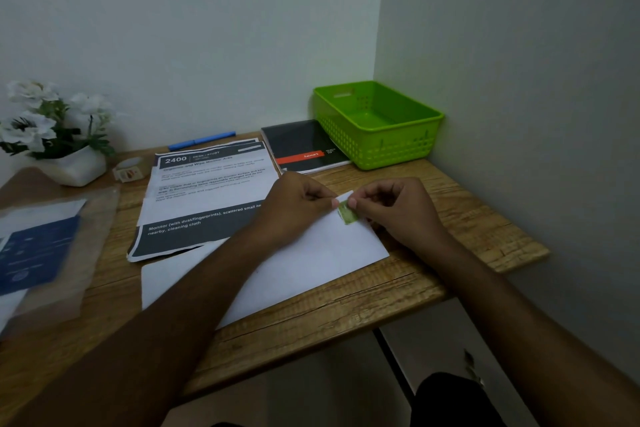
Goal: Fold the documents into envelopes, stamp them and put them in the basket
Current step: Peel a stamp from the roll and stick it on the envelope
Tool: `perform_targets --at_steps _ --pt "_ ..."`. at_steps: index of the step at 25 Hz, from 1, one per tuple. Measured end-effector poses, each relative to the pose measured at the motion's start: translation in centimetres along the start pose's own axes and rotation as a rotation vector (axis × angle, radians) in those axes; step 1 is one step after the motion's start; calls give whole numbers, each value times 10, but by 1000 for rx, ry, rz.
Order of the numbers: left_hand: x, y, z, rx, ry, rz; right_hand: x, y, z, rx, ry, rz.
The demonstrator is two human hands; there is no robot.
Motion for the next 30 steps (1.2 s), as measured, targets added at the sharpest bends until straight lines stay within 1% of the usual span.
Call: perform_targets --at_steps 10,18,24,30 --pt "1 2 0 -3 41 -9 2 -2 0 25 26 6" --pt "3 2 1 22 0 30 1 -1 -2 63 10 6" --pt "3 2 0 37 -12 40 0 0 -1 50 19 -1" --pt "8 2 1 35 -47 89 -1 -1 -1 53 8 -16"
Point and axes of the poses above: each hand's wrist, its own y-axis away from the middle knuckle, its own z-axis out of the palm, x = y × z, the point moved 5 cm from there along -y, towards the middle knuckle, and after that the axes turned 2 degrees about -x, right-handed, at the moved point
